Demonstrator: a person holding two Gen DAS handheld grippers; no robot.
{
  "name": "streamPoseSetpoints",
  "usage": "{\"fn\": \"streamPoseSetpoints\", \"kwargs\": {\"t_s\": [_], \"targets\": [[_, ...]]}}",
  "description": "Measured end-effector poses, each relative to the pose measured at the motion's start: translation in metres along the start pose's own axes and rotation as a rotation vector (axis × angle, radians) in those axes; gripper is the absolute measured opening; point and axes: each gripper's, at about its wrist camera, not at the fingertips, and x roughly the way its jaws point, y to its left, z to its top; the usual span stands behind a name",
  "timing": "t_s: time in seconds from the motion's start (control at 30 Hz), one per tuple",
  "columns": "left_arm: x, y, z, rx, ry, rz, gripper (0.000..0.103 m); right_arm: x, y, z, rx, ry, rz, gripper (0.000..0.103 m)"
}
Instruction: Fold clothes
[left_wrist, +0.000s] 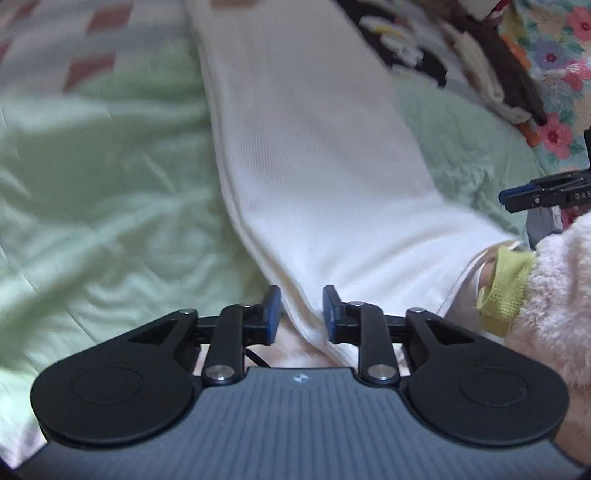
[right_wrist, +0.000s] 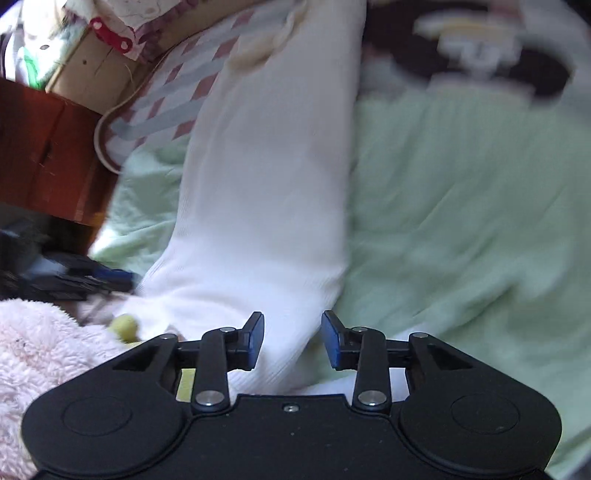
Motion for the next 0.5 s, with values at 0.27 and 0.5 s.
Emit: {"fn": "streamPoseSetpoints", "kwargs": {"t_s": [0.27, 0.5], "targets": [[0.006, 0.037, 0.119, 0.222, -0.473, 0.204, 0.055, 0.009, 0.018, 0.169, -0.293, -0.346, -0.206, 0.04], [0.13, 0.056, 0.215, 0.443, -0.434, 0.312, 0.055, 0.104, 0.028, 0.263, -0.433, -0.343, -0.23, 0.04]]}}
